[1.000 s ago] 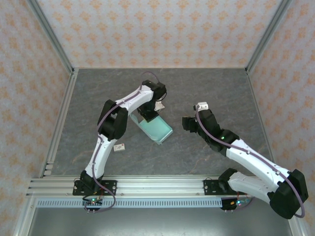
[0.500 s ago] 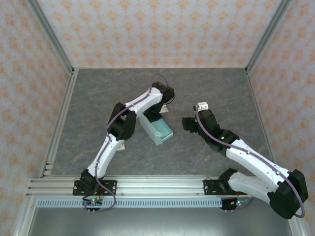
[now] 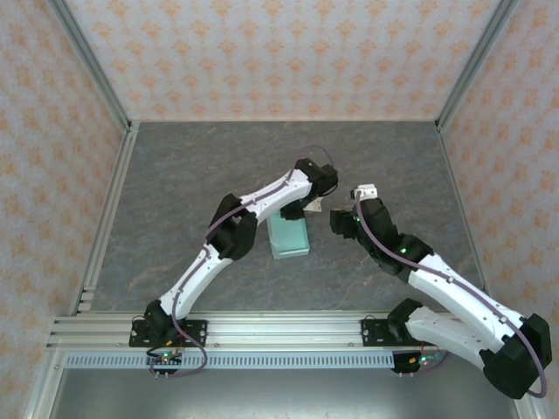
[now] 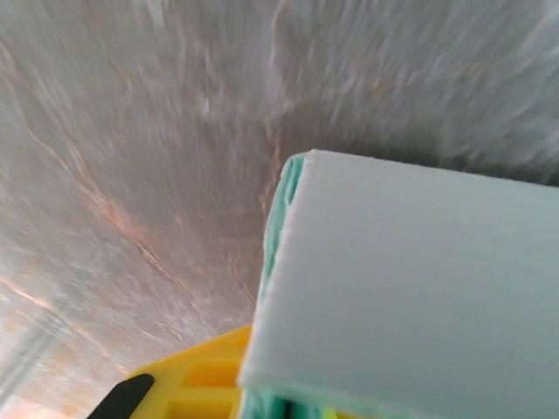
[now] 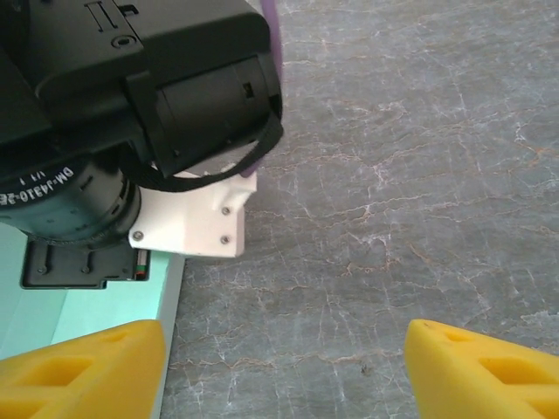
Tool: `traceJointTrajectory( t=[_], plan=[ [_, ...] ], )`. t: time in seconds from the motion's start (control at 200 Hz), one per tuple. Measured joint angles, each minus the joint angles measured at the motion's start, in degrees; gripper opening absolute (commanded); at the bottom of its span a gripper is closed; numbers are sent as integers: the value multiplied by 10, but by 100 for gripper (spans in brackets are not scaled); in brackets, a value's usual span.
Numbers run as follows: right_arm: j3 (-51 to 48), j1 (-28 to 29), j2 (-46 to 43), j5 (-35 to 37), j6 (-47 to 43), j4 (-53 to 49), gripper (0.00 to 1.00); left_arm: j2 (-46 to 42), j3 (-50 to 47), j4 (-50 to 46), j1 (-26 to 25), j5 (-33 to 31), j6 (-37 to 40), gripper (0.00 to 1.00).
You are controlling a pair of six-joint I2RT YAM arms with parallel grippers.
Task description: Fold the paper box
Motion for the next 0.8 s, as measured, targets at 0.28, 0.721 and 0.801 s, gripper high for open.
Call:
traceJointTrajectory(
  t=[0.28,0.721,0.801],
  plan=[
    [-11,0,-40,10,5,-42,73,12,9,55,-29,-30,123,15],
    [-6,0,-85,42,3,-79,74,5,-12,126,-36,-28,319,39],
    [-3,0,-80,42,2,-80,74,1,-13,135,-35,-23,325,45]
  ],
)
